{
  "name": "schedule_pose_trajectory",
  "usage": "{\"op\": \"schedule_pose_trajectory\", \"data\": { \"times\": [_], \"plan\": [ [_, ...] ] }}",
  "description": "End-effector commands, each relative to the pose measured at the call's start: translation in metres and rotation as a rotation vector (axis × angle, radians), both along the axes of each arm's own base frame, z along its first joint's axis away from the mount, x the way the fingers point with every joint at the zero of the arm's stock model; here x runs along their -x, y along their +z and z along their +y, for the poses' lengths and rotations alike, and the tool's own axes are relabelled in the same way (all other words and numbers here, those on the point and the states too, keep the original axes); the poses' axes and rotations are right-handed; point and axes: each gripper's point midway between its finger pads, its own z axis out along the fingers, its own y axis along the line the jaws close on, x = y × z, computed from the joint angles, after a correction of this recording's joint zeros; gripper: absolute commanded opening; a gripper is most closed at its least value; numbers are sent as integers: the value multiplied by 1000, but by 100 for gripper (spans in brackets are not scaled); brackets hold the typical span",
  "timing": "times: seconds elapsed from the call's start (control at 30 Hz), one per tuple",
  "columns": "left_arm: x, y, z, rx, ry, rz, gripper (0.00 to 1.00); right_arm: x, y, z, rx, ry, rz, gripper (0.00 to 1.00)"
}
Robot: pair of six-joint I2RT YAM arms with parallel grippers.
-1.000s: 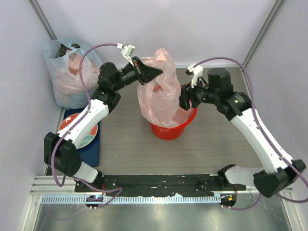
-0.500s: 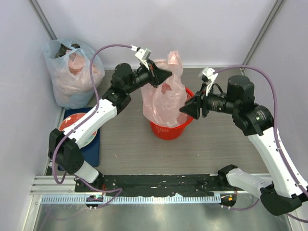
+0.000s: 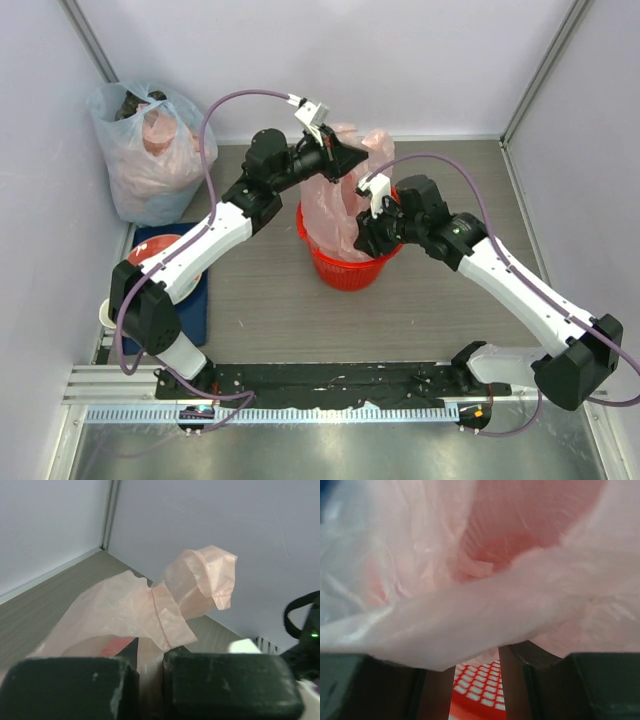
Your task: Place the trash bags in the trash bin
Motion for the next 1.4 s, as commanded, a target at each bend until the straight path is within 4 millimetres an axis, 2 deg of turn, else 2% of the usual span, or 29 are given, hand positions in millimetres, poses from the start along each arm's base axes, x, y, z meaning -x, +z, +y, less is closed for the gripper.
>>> {"op": "schedule_pose_trajectory", "data": {
  "times": [0.0, 0.07, 0.1, 0.13, 0.17, 0.2, 0.27, 0.33, 0.47, 0.57, 0.67, 0.83, 0.87, 0.9, 1.03, 1.13, 1.3, 1.37],
  "plan": [
    [43, 31, -2, 73, -166, -34, 0, -31, 7, -26, 49, -189, -125, 42],
    [55, 30, 2, 86, -198, 4, 0, -25, 5, -29, 57, -183, -116, 42],
    [58, 18, 4, 74, -205, 34, 0, -17, 6, -28, 57, -150, -106, 43],
    [59, 14, 7, 68, -205, 44, 0, -12, 14, -27, 37, -130, -115, 45],
    [62, 6, 10, 53, -207, 69, 0, -2, 33, -22, -18, -83, -137, 49],
    [66, 0, 14, 38, -203, 74, 0, 7, 40, -23, -23, -41, -154, 55],
    [73, -10, 17, 7, -218, 87, 0, 22, 65, -21, -72, 16, -185, 59],
    [80, -15, 18, -17, -244, 72, 0, 38, 79, -25, -84, 64, -200, 64],
    [90, -22, 19, -52, -295, 68, 6, 56, 119, -30, -147, 89, -250, 64],
    [98, -21, 17, -61, -346, 52, 8, 49, 143, -35, -166, 31, -301, 65],
    [98, -17, 18, -59, -343, 35, 9, 31, 153, -33, -200, -69, -244, 66],
    [97, -13, 16, -48, -349, 18, 11, 26, 157, -11, -339, -91, -118, 66],
    [98, -12, 16, -46, -353, 11, 11, 22, 153, -9, -352, -108, -107, 66],
    [98, -12, 16, -45, -352, 9, 11, 18, 159, -7, -393, -127, -105, 67],
    [98, -11, 17, -38, -347, -2, 10, -5, 158, -7, -436, -213, -78, 67],
    [99, -10, 16, -35, -347, -10, 10, -19, 163, -6, -488, -259, -44, 65],
    [101, -14, 16, -44, -346, -15, 9, -17, 178, 2, -571, -225, -31, 63],
    [102, -15, 17, -45, -345, -16, 9, -17, 173, 2, -571, -228, -26, 53]
  ]
}}
